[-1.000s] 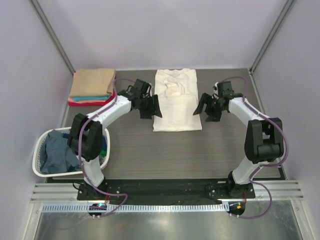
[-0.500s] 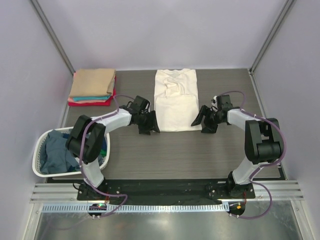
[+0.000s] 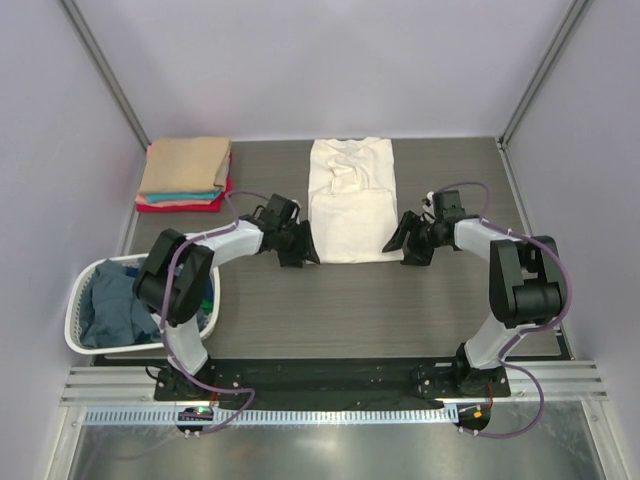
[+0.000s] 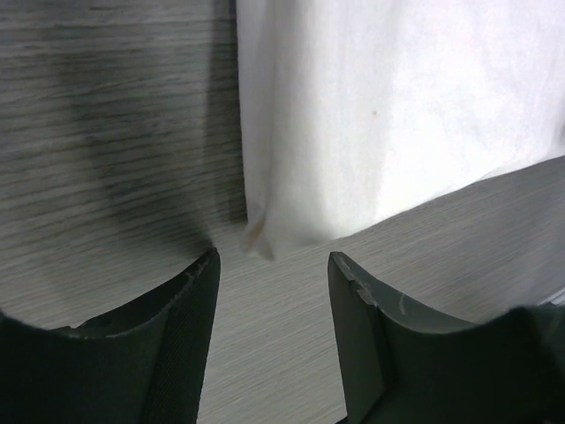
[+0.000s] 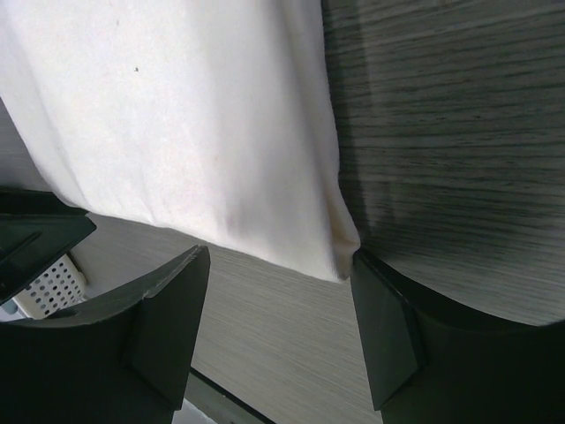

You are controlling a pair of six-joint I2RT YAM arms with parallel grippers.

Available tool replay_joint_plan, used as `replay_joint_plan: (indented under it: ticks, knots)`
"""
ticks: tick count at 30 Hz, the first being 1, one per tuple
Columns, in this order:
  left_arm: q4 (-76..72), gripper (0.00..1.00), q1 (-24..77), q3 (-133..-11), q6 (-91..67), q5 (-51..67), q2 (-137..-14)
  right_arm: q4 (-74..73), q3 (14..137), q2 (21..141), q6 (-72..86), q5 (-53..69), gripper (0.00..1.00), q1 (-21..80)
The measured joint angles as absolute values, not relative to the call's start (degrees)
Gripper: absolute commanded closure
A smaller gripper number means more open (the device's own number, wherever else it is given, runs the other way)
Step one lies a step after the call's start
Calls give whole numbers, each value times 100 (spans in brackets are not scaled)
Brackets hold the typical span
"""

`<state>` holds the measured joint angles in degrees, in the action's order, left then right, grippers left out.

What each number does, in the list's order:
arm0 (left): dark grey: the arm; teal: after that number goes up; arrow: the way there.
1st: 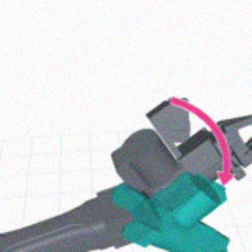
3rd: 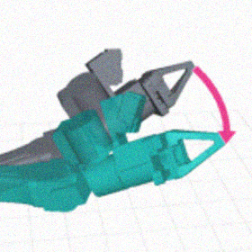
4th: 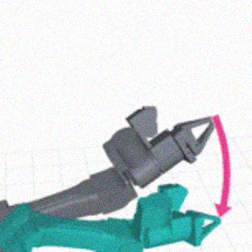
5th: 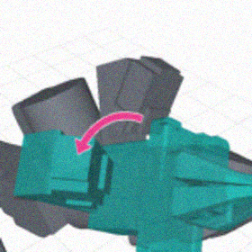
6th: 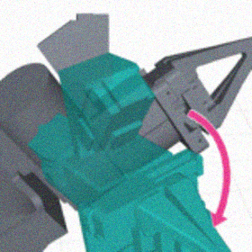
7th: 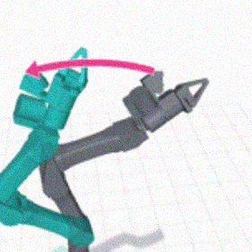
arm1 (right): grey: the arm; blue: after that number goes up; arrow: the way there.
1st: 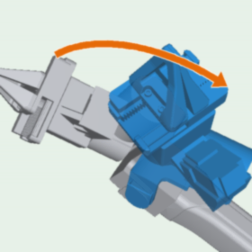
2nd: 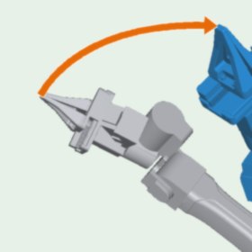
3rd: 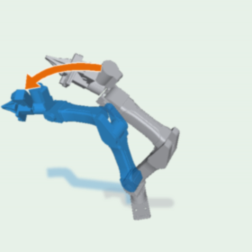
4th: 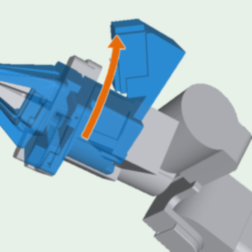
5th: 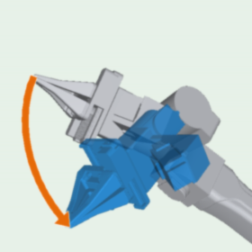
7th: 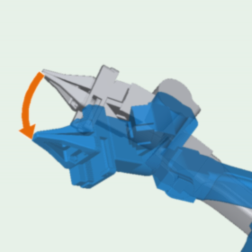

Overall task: Fold and stack the t-shirts
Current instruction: Fold the tshirt

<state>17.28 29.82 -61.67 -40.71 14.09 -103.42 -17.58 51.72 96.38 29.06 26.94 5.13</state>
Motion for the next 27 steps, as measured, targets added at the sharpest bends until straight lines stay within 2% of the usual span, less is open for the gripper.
replay_joint_plan:
  ticks: [3,4,6,7,9,10,12,13,14,19,24,27]
  knots:
    - [1568,54,2982,-6169,-4169,1422,-10412,-1747,5172,9651,2904,2689,34,513]
    - [1514,62,2980,-6169,-4185,1437,-10433,-1734,5172,9668,2904,2689,39,510]
    - [1420,70,2980,-6167,-4217,1437,-10490,-1710,5172,9703,2895,2679,44,506]
    - [1380,76,2980,-6163,-4211,1455,-10516,-1702,5172,9719,2902,2683,50,504]
    - [1302,78,2976,-6125,-4239,1455,-10530,-1673,5172,9767,2899,2679,55,502]
    - [1258,82,2976,-6093,-4261,1459,-10530,-1658,5172,9793,2904,2692,61,499]
    - [1181,87,2974,-6047,-4309,1459,-10530,-1651,5168,9806,2899,2655,66,502]
    - [1142,96,2971,-6027,-4316,1459,-10530,-1649,5159,9826,2902,2646,72,502]
    - [1118,99,2971,-6012,-4327,1457,-10530,-1649,5153,9841,2902,2657,74,502]
    - [1011,100,2971,-5966,-4342,1481,-10519,-1647,5151,9850,2930,2628,83,502]
    - [1015,100,2976,-5749,-4346,1474,-10228,-1686,5019,9627,3011,2628,99,502]
    - [1142,100,3050,-5511,-4359,1450,-9686,-1890,4899,9137,3039,2628,99,510]
